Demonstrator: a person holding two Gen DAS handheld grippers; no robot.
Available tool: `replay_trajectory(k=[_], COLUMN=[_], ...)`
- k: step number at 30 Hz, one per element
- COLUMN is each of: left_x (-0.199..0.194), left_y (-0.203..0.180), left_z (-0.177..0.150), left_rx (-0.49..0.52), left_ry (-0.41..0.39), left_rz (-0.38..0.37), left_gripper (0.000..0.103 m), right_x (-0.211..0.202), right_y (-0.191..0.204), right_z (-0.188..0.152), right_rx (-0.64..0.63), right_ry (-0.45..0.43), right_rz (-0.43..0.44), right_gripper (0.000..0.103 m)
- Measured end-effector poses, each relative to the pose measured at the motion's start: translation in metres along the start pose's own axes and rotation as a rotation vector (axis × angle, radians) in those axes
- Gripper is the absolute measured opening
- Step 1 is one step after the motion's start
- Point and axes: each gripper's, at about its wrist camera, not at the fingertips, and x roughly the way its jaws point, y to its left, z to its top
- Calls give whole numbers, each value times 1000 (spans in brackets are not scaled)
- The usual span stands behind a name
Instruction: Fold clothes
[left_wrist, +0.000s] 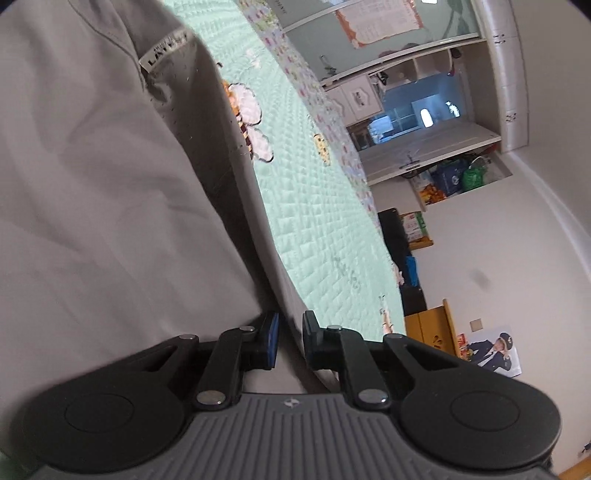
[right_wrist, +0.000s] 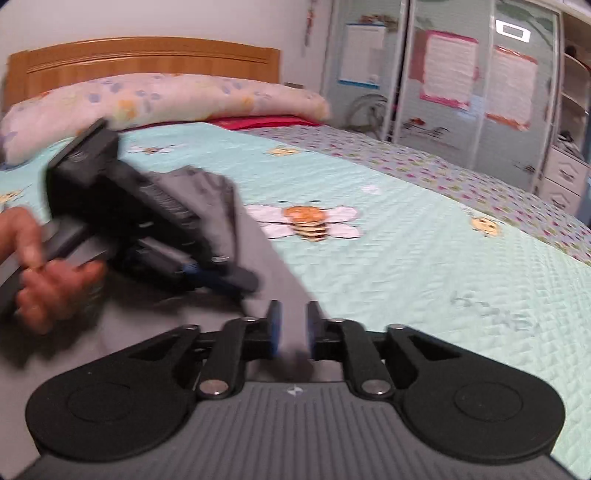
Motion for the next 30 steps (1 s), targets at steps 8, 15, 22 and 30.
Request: replay_trajectory(k=[8, 15, 22, 30], left_x=[-12, -33, -35, -41], left_y=[5, 12, 23, 29], left_z=[-3, -15, -23, -27], left_rx=[29, 99, 154, 186], left_ry=[6, 4, -36, -49], left_rz=[7, 56, 67, 73], left_gripper=[14, 16, 5, 3], right_x=[32, 49, 48, 53], right_y=[-4, -10, 0, -21], right_z=[0, -5, -3, 18], right_rx=[-43, -23, -64, -123], right_ry=[104, 149, 150, 86], right_rz=[-29, -29, -36, -232], right_gripper=[26, 34, 0, 0])
